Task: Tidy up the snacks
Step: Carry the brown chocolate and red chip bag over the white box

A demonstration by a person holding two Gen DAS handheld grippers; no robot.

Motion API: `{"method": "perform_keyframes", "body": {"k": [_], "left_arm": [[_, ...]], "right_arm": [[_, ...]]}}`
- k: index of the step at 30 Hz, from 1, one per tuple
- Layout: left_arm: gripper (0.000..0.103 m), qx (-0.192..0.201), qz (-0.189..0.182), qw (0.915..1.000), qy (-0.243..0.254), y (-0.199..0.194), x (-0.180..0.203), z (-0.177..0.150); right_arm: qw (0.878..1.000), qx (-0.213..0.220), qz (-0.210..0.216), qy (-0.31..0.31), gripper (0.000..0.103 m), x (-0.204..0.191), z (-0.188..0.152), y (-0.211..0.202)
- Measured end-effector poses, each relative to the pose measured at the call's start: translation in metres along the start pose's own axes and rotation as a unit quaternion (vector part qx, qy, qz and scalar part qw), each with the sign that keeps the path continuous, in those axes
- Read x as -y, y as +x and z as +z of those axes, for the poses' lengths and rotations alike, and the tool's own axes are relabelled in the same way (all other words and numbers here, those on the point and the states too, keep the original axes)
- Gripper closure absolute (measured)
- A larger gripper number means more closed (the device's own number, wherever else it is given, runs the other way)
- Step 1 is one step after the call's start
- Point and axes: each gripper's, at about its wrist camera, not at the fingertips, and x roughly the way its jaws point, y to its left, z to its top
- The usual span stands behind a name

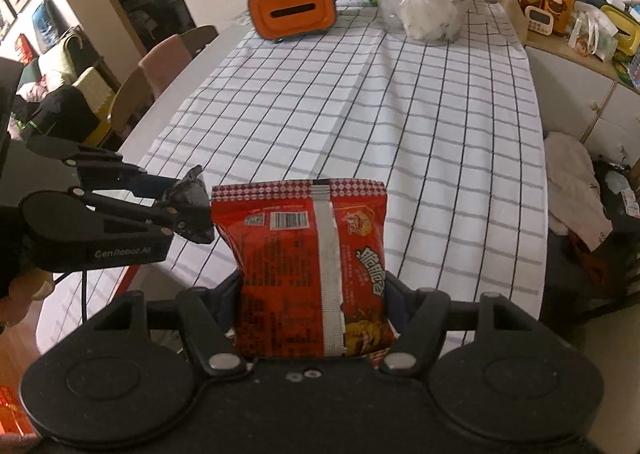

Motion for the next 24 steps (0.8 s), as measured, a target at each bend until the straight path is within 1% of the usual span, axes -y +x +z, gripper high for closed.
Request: {"method": "perform_keyframes", "body": {"k": [10, 14, 17, 24], "left_arm": [[0.071, -0.028, -0.006, 0.9996, -0.008, -0.012, 0.021, -0.043], [0.071, -0.027, -0.004, 0.9995, -0.018, -0.013, 0.029, -0.064], [0.071, -0.039, -0.003, 0.9989, -0.028, -0.010, 0.032, -0.076], [0.071, -0.061, 0.018, 0.9975, -0.029, 0.003, 0.041, -0.106]], "right_arm": [[1.000, -0.005, 0.024, 0.006, 0.034, -0.020, -0.044, -0.011], [1.000, -0.010, 0.027, 0.006, 0.034, -0.027, -0.059, -0.009], [0.999, -0.017, 0.034, 0.009, 0.034, -0.032, -0.074, -0.005], [0.999, -0.037, 0.022, 0.008, 0.034, -0.046, -0.102, 0.013]]}}
